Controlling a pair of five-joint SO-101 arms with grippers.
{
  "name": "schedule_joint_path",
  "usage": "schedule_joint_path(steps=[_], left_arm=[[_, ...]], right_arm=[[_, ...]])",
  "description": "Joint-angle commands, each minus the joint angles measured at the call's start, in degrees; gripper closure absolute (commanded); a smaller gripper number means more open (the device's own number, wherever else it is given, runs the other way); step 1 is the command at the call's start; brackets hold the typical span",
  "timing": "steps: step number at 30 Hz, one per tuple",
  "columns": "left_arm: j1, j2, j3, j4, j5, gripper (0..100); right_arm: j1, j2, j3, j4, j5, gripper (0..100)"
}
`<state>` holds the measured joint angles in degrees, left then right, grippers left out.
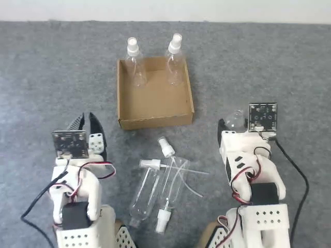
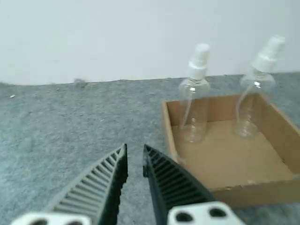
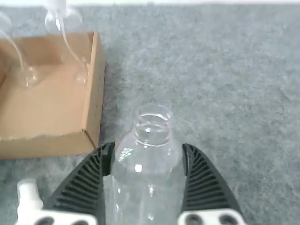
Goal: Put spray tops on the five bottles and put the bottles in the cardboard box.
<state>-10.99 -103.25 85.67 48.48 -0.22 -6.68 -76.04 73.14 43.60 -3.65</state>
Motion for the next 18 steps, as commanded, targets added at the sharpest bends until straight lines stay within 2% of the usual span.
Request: schedule_joint_path(steps=[1, 4, 10, 18], left_arm=[[7.0, -0.8, -3.8, 3.3, -6.1, 95], [11.5, -0.8, -4.1, 5.9, -8.4, 95], [13.6, -0.6, -4.5, 7.0, -12.4, 94], [18.3, -0.6, -8.0, 14.4, -12.8, 94]], right_arm=[[1.4, -1.5, -0.4, -2.1, -1.9, 99.3], [1.4, -1.5, -0.4, -2.1, -2.0, 99.3], [1.4, -1.5, -0.4, -2.1, -2.0, 99.3], [1.4, -1.5, -0.4, -2.1, -1.9, 99.3]])
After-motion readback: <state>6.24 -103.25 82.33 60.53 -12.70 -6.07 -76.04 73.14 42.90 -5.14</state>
